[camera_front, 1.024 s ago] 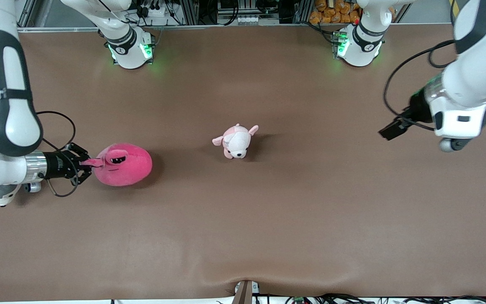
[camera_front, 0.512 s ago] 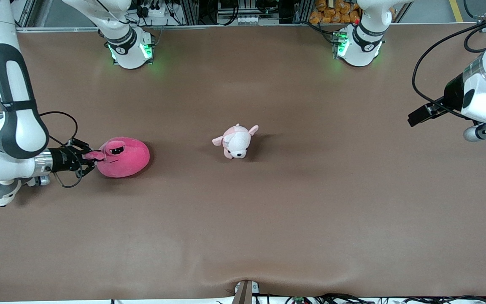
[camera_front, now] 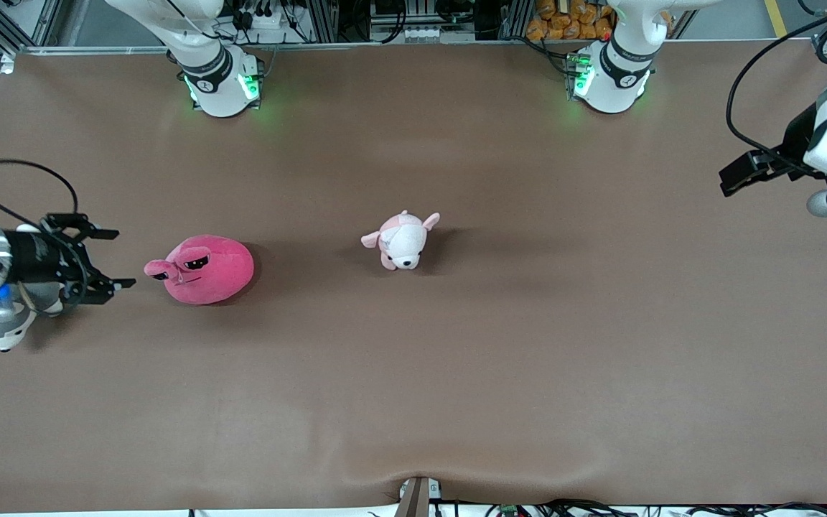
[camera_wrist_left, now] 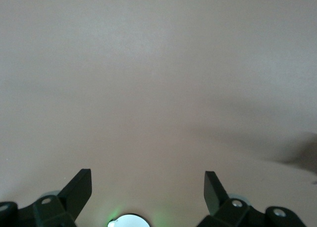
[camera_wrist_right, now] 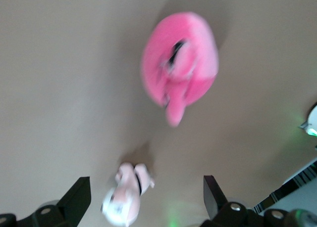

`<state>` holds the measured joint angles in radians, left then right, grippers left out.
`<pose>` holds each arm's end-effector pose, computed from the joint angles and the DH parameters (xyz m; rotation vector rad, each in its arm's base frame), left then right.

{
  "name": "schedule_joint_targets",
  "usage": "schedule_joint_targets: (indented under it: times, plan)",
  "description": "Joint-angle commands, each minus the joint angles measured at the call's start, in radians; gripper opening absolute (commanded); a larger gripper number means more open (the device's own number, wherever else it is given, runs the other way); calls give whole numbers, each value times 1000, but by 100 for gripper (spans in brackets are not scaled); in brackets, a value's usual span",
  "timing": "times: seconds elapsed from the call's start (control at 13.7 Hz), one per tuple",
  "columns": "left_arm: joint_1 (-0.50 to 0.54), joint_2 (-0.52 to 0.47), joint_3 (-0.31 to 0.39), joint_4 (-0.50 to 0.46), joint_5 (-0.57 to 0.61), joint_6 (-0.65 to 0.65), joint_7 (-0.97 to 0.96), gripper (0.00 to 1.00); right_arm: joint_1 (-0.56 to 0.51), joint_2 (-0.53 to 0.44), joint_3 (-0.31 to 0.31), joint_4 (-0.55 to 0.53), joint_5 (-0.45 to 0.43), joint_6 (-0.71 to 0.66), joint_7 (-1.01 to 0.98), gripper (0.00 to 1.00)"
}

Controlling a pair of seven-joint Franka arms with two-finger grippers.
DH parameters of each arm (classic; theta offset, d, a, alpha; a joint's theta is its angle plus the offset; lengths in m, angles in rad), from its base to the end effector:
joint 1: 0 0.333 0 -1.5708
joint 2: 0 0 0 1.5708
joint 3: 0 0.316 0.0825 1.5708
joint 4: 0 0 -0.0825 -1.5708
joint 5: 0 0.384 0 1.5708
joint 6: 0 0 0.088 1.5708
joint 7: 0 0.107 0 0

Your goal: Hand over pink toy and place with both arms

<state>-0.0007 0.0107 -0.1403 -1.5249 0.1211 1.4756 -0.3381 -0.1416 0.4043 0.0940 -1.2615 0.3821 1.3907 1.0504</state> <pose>0.5447 -0.0628 0.6329 -2.9953 -0.3081 0.0449 0.6475 0.0025 0.5212 -2.4281 1.4612 0.6334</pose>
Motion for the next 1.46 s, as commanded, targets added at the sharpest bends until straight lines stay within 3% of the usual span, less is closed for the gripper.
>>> schedule_joint_targets:
  times: [0.0, 0.15, 0.22, 0.37, 0.59, 0.8, 1.02, 1.17, 1.39]
  plan:
    - [-19, -110, 30, -138, -15, 68, 34, 100, 62, 5, 32, 187, 21, -29, 1, 100]
    - [-19, -106, 25, -120, -15, 65, 36, 100, 112, -46, 35, 220, 0, -45, -12, 100]
    - [-18, -106, 25, -117, -15, 63, 36, 100, 141, -86, 35, 220, -53, -67, -67, 100]
    - [-16, -106, 25, -116, -17, 60, 39, 100, 192, -152, 35, 218, -213, -178, -325, 100]
    - [-15, -107, 24, -116, -18, 51, 39, 100, 183, -211, 30, 208, -349, -301, -756, 100]
    - [-13, -112, 24, -98, -40, 8, 41, 100, 146, -246, 26, 142, -381, -289, -970, 100]
    - [-9, -117, 36, -93, -49, -14, 143, 100, 96, -442, 27, -150, -370, -129, -1006, 100]
    - [-2, -120, 36, -93, -55, -23, 151, 100, 102, -537, 29, -278, -379, -88, -1096, 100]
    - [-2, -120, 36, -93, -84, -24, 149, 100, 99, -541, 27, -271, -379, -85, -1122, 100]
